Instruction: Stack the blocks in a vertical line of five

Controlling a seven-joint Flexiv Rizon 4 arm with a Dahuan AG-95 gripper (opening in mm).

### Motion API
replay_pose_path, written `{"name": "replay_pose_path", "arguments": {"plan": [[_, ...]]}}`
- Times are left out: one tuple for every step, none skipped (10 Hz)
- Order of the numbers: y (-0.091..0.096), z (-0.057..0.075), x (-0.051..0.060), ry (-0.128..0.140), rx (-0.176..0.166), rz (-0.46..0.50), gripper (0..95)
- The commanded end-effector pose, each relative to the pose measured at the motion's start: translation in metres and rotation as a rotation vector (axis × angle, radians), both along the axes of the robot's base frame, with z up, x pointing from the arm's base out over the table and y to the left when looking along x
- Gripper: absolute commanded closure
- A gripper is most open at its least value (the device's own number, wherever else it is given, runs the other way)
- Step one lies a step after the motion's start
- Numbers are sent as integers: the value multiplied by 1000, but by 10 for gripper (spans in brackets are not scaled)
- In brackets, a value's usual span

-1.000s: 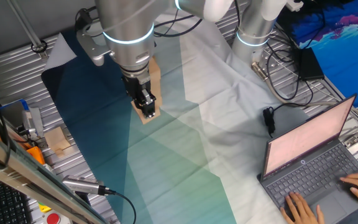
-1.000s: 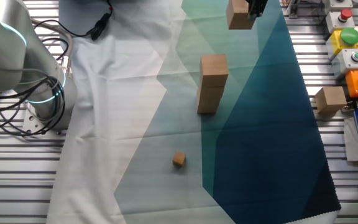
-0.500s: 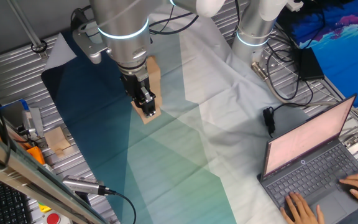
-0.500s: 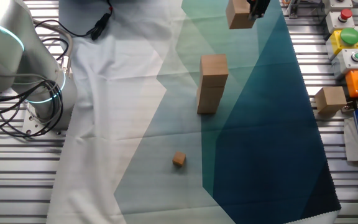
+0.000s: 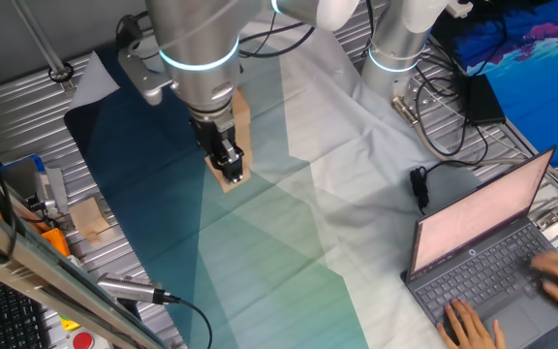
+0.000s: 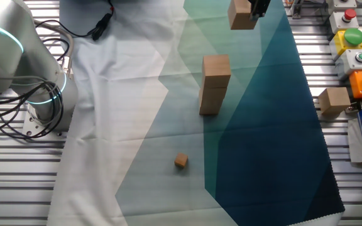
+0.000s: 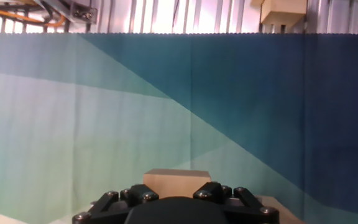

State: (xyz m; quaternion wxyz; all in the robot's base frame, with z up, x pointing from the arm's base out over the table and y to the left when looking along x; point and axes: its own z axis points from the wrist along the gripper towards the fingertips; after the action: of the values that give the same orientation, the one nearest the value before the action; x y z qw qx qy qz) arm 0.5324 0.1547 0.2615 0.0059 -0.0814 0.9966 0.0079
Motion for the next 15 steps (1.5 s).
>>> {"name": "replay_pose_path", "arguments": {"plan": [[-21,14,-5,-5,-19,20,950],[-39,26,-8,-4,-13,9,950],[-55,36,-13,3,-16,-1,950],[-64,42,-17,6,-16,-3,950],[-87,55,-29,7,-11,-12,950],[-97,59,-34,7,-10,-22,950],[-105,62,-38,5,-5,-28,950],[-120,64,-43,3,11,-47,950],[-126,65,-46,3,13,-56,950],[-130,65,-49,3,13,-59,950],[-135,63,-52,0,17,-59,950],[-139,60,-55,-1,27,-60,950],[-141,57,-57,-4,39,-65,950],[-141,55,-59,-6,39,-69,950],[-143,53,-61,-6,39,-74,950]]}}
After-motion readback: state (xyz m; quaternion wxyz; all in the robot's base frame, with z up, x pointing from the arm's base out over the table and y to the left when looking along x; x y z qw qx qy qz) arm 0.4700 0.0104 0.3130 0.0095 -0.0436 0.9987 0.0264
